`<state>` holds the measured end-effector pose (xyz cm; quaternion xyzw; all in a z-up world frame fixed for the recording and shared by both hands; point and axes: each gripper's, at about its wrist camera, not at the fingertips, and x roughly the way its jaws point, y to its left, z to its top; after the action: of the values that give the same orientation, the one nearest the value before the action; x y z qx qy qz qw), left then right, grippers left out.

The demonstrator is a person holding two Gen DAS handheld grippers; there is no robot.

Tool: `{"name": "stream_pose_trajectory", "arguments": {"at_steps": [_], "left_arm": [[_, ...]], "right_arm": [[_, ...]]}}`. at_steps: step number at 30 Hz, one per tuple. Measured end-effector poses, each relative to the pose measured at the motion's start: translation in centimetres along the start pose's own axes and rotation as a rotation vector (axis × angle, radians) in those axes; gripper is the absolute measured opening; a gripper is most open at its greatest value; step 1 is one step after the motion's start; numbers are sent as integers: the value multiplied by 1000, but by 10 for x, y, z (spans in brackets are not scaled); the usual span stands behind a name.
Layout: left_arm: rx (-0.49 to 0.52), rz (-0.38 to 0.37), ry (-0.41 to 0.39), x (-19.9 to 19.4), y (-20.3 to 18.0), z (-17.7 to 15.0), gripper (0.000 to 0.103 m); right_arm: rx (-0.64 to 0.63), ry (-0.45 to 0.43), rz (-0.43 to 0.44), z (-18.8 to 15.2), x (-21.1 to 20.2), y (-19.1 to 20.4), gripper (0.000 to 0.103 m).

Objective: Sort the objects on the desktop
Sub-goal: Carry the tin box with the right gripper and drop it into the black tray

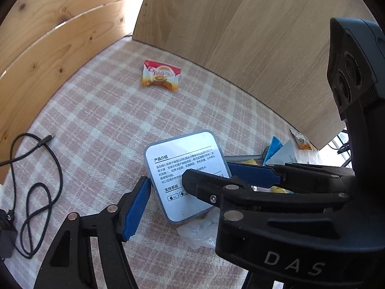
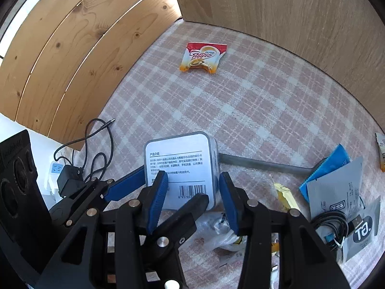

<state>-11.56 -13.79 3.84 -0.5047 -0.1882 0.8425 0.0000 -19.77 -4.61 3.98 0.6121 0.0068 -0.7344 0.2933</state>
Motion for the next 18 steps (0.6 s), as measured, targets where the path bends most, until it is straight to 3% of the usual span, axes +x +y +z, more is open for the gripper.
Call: {"name": "stream_pose_trajectory", "arguments": {"at_steps": [9, 18], "left_arm": [[70, -21, -53, -36, -35, -4, 64], [232, -131, -30, -55, -116, -44, 64]], "right_arm": [[10, -88, -23, -20, -52, 7, 44], [146, -196, -117, -101, -122, -33, 44]]}}
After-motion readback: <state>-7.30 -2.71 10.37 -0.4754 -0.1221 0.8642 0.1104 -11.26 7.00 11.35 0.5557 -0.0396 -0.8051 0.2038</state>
